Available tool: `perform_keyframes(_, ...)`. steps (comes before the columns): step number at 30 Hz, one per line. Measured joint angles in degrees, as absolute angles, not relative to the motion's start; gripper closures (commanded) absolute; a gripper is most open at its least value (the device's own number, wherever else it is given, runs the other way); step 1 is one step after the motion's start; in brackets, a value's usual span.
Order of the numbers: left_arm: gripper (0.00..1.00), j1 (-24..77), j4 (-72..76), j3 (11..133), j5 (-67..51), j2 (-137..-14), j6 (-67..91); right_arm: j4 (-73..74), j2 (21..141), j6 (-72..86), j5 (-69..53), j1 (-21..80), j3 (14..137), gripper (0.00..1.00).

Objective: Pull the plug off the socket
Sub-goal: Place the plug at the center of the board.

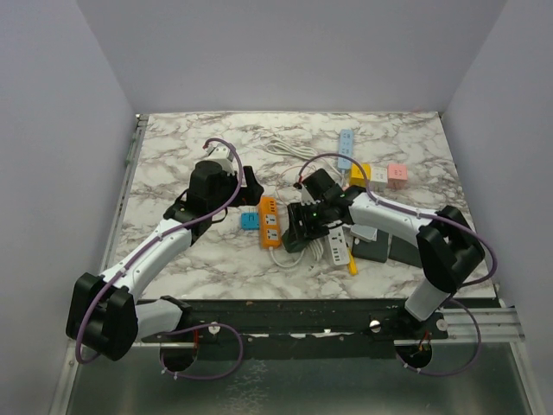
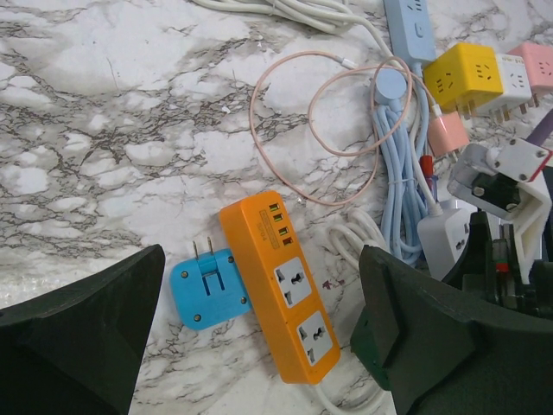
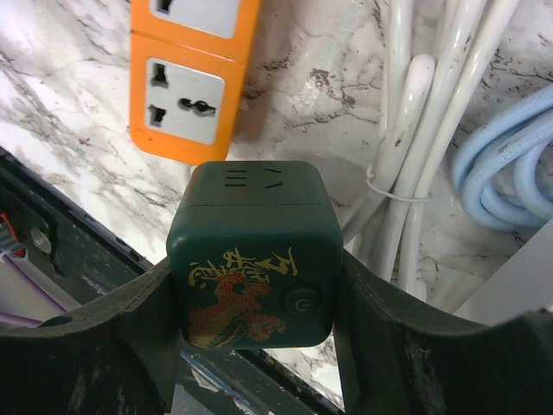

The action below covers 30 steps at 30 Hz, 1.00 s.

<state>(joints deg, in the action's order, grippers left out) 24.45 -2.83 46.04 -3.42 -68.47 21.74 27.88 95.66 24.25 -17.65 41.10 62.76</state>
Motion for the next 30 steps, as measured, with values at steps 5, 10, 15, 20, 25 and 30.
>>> perform_keyframes(5,0.02,24.45,-2.83,46.04,-3.42,-68.47,21.74,28.49,98.02,24.6,-17.5,41.1,63.94,0.71)
perform_keyframes(10,0.01,24.45,-2.83,46.04,-3.42,-68.47,21.74,28.71,98.21,24.99,-15.49,41.1,64.38,0.52)
perform_keyframes(15,0.01,24.45,-2.83,46.04,-3.42,-68.47,21.74,28.75,97.62,25.02,-11.99,41.21,64.36,0.43)
perform_keyframes(20,0.01,24.45,-2.83,46.04,-3.42,-68.47,21.76,28.45,96.53,24.95,-10.55,41.21,64.29,0.32)
perform_keyframes(25,0.01,24.45,-2.83,46.04,-3.42,-68.49,21.74,27.94,95.68,24.45,-10.13,41.21,64.16,0.26)
perform_keyframes(30,0.01,24.45,-2.83,46.04,-3.4,-68.49,21.74,27.92,95.37,23.94,-10.02,41.19,64.16,0.24)
